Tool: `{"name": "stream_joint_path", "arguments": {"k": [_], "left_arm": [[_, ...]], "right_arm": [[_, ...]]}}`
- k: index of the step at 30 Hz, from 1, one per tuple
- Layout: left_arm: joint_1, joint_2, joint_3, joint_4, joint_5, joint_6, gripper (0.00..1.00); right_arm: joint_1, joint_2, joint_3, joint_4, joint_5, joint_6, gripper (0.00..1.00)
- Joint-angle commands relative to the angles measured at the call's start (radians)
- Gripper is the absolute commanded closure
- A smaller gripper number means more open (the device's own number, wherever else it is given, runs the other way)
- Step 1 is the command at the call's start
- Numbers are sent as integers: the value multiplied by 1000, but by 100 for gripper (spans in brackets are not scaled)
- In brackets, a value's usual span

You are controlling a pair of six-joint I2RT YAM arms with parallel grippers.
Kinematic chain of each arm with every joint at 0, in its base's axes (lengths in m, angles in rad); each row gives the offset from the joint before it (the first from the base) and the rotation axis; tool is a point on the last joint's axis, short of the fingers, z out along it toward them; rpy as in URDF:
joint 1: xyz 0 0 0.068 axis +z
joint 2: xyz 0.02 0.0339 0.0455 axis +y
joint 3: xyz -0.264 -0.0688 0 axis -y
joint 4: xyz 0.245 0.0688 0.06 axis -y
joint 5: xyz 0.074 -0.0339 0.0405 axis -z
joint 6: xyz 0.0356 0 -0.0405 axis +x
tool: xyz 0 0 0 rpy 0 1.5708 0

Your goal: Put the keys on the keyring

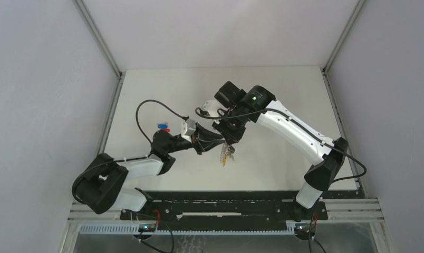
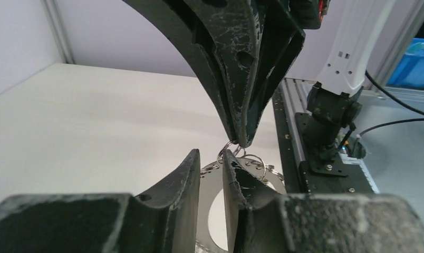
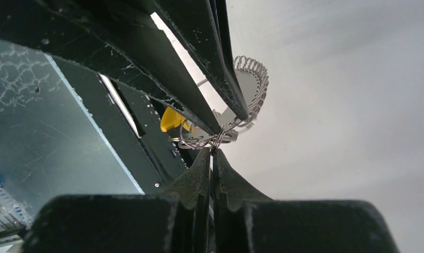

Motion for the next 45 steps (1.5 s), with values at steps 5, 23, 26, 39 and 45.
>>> {"name": "stream_joint_path", "arguments": {"k": [5, 23, 26, 39, 45], "left_arm": [[16, 34, 69, 162, 121, -115, 77], [14, 100, 94, 148, 202, -126, 80], [14, 105, 101, 147, 212, -128, 81], [14, 125, 107, 137, 219, -127, 81], [10, 122, 120, 145, 235, -142, 91]], "right_arm": [[15, -23, 27, 7, 16, -40, 100], [37, -29, 43, -1, 16, -64, 100], [37, -32, 43, -1, 15, -68, 100], [39, -38, 47, 5, 13, -74, 100], [47, -32, 52, 7, 12, -82, 100]]}}
